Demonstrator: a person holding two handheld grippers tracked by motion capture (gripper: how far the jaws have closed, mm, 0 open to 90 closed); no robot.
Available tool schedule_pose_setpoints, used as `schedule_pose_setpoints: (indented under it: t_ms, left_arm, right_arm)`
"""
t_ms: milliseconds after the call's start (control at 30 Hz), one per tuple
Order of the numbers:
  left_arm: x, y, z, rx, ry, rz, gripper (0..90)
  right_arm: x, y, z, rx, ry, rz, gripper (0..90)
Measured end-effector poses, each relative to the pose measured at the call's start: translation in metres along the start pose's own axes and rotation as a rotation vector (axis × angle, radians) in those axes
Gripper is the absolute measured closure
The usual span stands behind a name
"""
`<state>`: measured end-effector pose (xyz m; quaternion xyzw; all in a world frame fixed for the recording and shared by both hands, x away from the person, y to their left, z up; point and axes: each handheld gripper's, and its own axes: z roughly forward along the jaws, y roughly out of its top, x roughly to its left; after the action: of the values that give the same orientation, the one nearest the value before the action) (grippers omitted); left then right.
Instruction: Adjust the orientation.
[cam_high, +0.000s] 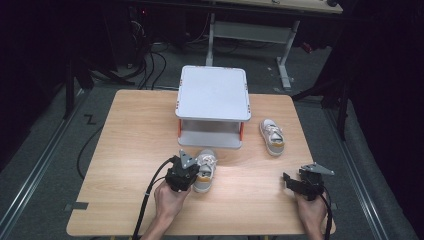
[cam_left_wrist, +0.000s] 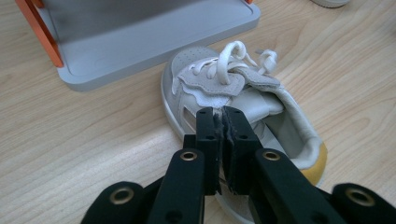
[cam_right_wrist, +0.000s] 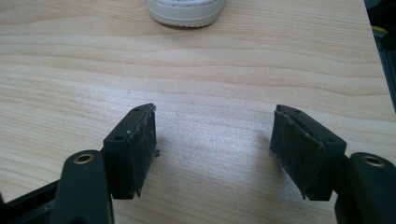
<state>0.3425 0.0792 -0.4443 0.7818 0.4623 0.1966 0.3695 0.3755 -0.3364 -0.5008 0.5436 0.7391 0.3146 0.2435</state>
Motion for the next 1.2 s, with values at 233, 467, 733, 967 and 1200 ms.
schedule_pose_setpoints:
  t_ms: [233,467,733,967,1200]
  left_arm:
    - [0.006,-0.008,0.001,0.012,-0.056,-0.034,83.1]
    - [0.009,-0.008,0.001,0.001,-0.083,-0.043,77.0]
    - [0.013,-0.009,-0.005,-0.038,-0.099,-0.042,61.4]
    - [0.025,-0.008,-0.011,-0.07,-0.113,-0.074,52.8]
    - [0.042,-0.007,-0.025,-0.104,-0.101,-0.091,51.5]
  right_arm:
    - [0.0,0.0,0.0,0.0,-0.001,0.001,31.2]
    - [0.0,0.0,0.0,0.001,-0.001,0.005,31.2]
    - [0.0,0.0,0.0,0.001,0.0,0.005,31.2]
    - [0.0,0.0,0.0,0.001,0.0,0.005,31.2]
    - [0.0,0.0,0.0,0.001,0.0,0.004,31.1]
